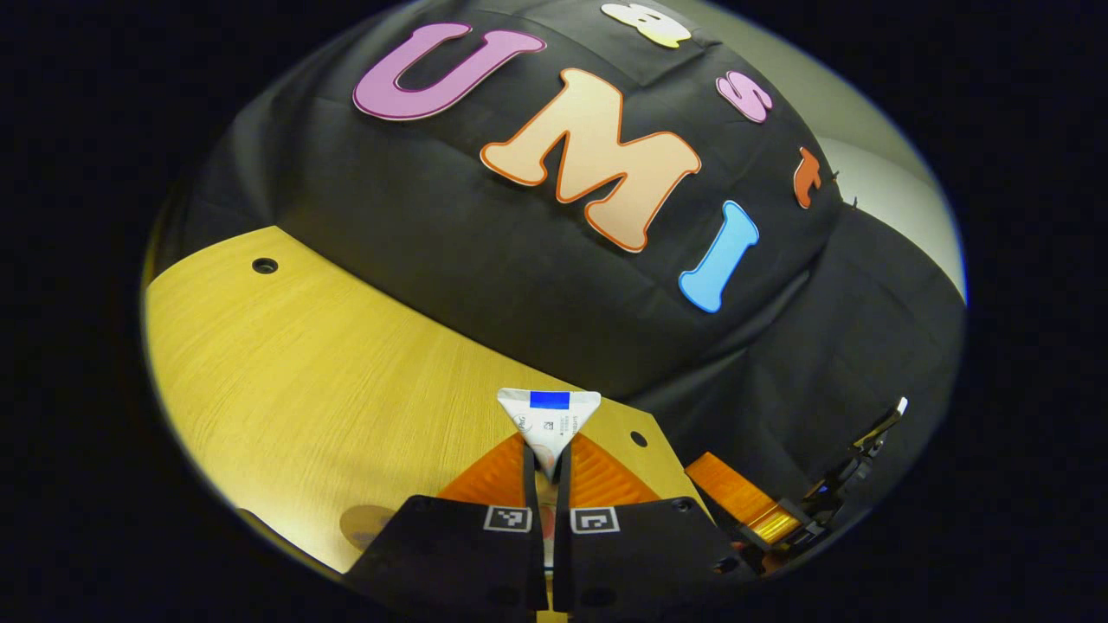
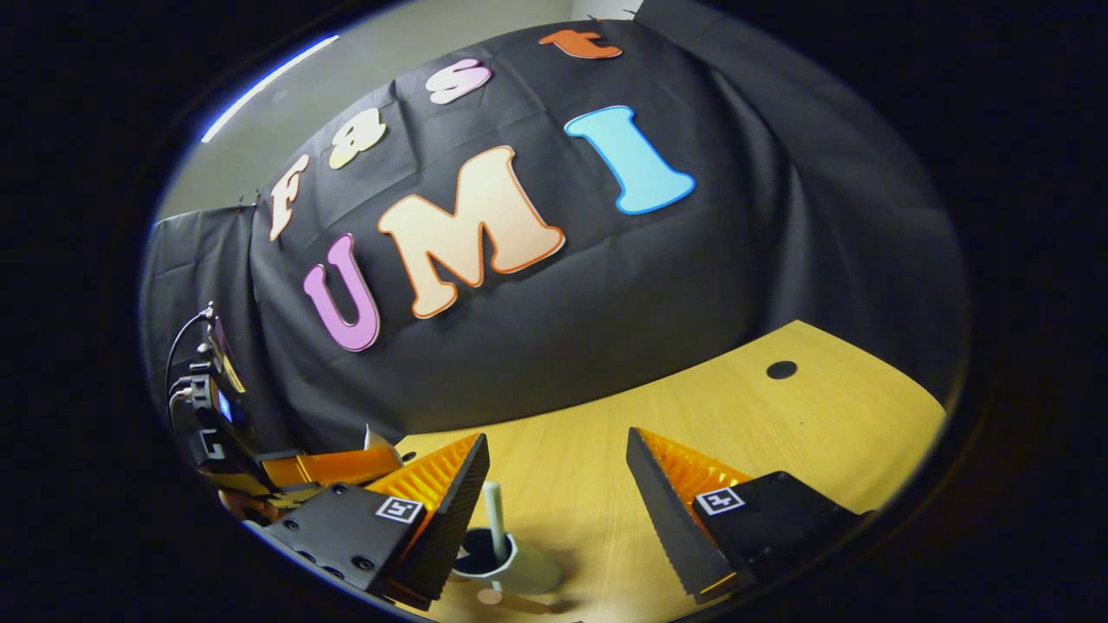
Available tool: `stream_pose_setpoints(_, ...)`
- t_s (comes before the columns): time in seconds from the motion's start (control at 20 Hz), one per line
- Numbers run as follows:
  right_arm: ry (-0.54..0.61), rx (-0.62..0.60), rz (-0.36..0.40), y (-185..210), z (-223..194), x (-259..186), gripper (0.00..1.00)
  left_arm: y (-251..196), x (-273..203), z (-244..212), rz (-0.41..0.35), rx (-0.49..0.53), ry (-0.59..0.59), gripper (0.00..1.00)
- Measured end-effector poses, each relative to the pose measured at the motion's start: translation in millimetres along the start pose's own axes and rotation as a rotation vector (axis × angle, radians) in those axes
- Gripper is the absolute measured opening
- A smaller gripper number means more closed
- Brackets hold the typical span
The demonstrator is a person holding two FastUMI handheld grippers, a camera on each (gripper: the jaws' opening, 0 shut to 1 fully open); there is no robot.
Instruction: Put the toothbrush and toothpaste on the desktop into the cup, then pick up the cup and place it on the coaster on the desktop.
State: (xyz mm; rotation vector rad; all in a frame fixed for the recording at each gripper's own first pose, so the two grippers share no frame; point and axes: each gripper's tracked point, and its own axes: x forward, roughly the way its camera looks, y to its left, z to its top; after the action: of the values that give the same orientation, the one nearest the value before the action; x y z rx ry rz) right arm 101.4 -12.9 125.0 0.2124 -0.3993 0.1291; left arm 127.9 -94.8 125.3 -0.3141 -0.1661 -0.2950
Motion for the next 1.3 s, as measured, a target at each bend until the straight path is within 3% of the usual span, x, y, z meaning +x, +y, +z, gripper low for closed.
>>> stream_pose_setpoints(0.2,-0.026,-0.009,-0.060,-26,8,-18,0.98,-1,10,-24,0.019,0.060,0.020,0.02)
stream_pose_setpoints(0.25,-0.026,-0.012,-0.074,-32,10,-22,0.93,-2,12,-29,0.025,0.075,0.019,0.02)
stream_pose_setpoints(0.3,-0.024,-0.009,-0.080,-36,10,-28,0.98,0,13,-34,0.035,0.094,0.026,0.02)
stream_pose_setpoints(0.4,-0.020,-0.012,-0.095,-43,11,-35,0.98,4,13,-42,0.058,0.147,0.033,0.02)
stream_pose_setpoints(0.7,0.008,-0.033,-0.094,-44,4,-50,0.98,-4,7,-44,0.041,0.214,-0.003,0.07)
stream_pose_setpoints(0.85,0.018,-0.046,-0.081,-37,2,-53,0.98,-13,0,-50,-0.001,0.233,0.001,0.13)
stream_pose_setpoints(1.0,0.028,-0.051,-0.071,-33,0,-54,0.98,-13,-10,-67,-0.018,0.266,0.041,0.56)
stream_pose_setpoints(1.2,0.047,-0.059,-0.055,-26,-4,-55,0.98,3,-27,-75,0.014,0.297,0.067,0.90)
stream_pose_setpoints(1.3,0.077,-0.078,-0.043,-20,-11,-57,0.98,11,-38,-71,0.030,0.295,0.066,0.92)
